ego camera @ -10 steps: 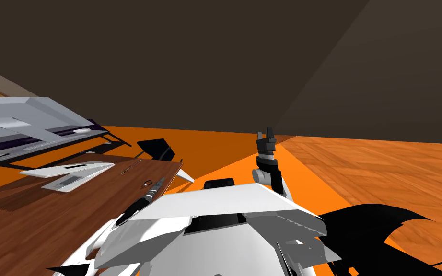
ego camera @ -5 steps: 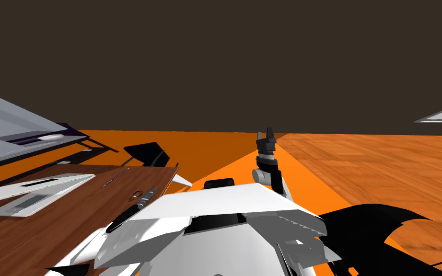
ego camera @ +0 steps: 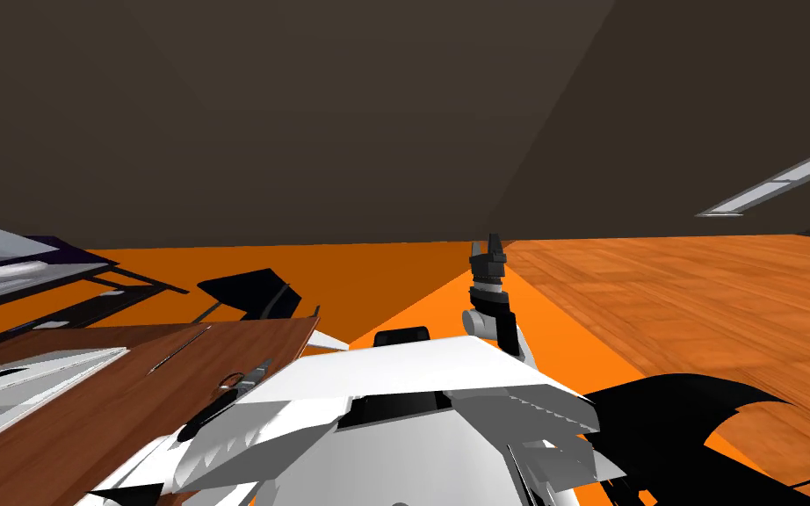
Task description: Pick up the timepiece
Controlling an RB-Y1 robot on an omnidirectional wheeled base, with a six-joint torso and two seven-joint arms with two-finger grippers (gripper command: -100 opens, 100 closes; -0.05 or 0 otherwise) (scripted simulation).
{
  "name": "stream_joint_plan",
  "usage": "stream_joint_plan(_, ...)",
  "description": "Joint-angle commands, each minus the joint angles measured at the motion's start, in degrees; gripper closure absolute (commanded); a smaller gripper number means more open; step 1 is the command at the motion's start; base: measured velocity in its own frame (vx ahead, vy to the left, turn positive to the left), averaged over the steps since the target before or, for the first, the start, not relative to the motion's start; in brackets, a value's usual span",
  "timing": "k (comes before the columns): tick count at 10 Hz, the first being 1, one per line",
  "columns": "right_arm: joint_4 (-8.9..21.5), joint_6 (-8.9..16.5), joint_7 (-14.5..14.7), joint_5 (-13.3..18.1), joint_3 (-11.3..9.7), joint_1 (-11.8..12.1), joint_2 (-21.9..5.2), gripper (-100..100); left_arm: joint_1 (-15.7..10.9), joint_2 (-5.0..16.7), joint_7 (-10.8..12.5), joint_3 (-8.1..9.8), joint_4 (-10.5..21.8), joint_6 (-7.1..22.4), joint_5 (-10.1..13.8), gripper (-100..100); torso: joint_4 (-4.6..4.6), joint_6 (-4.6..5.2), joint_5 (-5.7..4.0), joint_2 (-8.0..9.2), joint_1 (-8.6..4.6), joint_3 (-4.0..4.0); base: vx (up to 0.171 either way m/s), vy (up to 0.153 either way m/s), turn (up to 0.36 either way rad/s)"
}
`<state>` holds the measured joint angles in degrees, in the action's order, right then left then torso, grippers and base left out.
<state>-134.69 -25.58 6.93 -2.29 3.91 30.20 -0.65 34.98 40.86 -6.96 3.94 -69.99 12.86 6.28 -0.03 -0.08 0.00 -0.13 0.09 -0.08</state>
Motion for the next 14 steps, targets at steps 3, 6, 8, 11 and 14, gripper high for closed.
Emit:
stream_joint_plan(3,0.00,0.00,0.00,0.00,-0.01,-0.01,0.00,0,1.16,1.13,1.05,-0.19,3.85,3.24,0.08,-100,-0.01,0.05,0.00,-0.06,0.02,-0.03,0.060,0.027,-0.151)
stream_joint_plan(6,0.00,0.00,0.00,0.00,0.00,0.00,0.00,0,1.27,2.38,2.06,-0.93,7.96,5.11,0.59,-100,0.02,0.02,-0.01,0.05,-0.06,0.03,0.038,0.019,-0.109)
stream_joint_plan(8,0.00,0.00,0.00,0.00,0.00,-0.01,0.00,0,1.36,3.32,2.94,-1.61,11.37,6.64,1.03,-100,0.02,0.04,0.00,0.04,0.01,0.03,0.051,0.041,-0.203)
stream_joint_plan(11,0.00,0.00,0.00,0.00,0.00,0.00,0.00,0,1.43,4.17,3.89,-2.41,14.78,8.14,1.50,-100,0.00,0.02,0.00,-0.04,0.06,-0.02,0.056,0.048,-0.124)
stream_joint_plan(14,0.00,0.00,0.00,0.00,0.00,0.00,0.00,0,1.82,4.27,4.08,-2.32,14.33,8.70,1.48,0,0.03,-0.01,-0.02,0.12,-0.12,0.07,0.012,0.010,-0.017)
